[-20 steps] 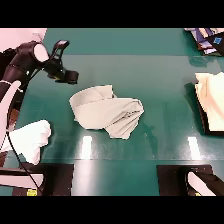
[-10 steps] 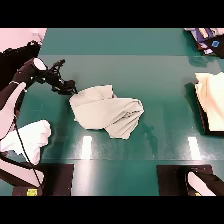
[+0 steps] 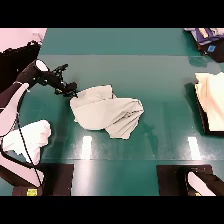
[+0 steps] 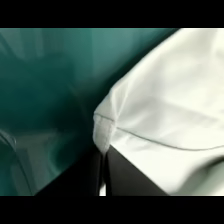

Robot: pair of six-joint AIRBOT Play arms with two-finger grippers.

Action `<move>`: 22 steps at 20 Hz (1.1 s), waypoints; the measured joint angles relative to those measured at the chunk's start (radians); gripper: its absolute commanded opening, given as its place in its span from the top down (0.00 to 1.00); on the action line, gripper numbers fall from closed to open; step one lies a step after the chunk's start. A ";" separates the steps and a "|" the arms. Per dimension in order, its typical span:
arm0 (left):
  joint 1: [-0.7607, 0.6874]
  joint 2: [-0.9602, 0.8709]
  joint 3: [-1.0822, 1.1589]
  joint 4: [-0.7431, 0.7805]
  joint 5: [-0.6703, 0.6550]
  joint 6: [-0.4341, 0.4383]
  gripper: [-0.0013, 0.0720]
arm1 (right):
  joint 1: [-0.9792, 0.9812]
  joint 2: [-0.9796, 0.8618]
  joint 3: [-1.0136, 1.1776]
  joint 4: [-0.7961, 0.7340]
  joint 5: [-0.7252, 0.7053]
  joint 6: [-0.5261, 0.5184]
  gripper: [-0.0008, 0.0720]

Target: Fold the shirts.

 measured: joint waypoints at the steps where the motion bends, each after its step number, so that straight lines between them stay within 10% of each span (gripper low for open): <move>1: 0.000 0.005 0.016 0.000 -0.011 0.003 0.95 | 0.000 0.000 -0.037 0.000 0.004 0.000 0.96; 3: 0.000 0.024 0.061 -0.005 -0.022 0.006 0.95 | 0.000 -0.001 -0.142 -0.001 0.013 0.007 0.91; 5: 0.000 0.045 0.109 -0.005 -0.032 0.007 0.95 | 0.002 -0.013 -0.272 -0.001 0.020 0.023 0.39; 9: 0.000 0.074 0.168 -0.006 -0.042 0.008 0.95 | 0.062 -0.107 -0.515 0.003 0.043 0.036 0.57; 22: 0.000 0.085 0.190 -0.005 -0.073 0.009 0.95 | 0.444 -0.450 -0.528 0.026 -0.165 0.044 0.57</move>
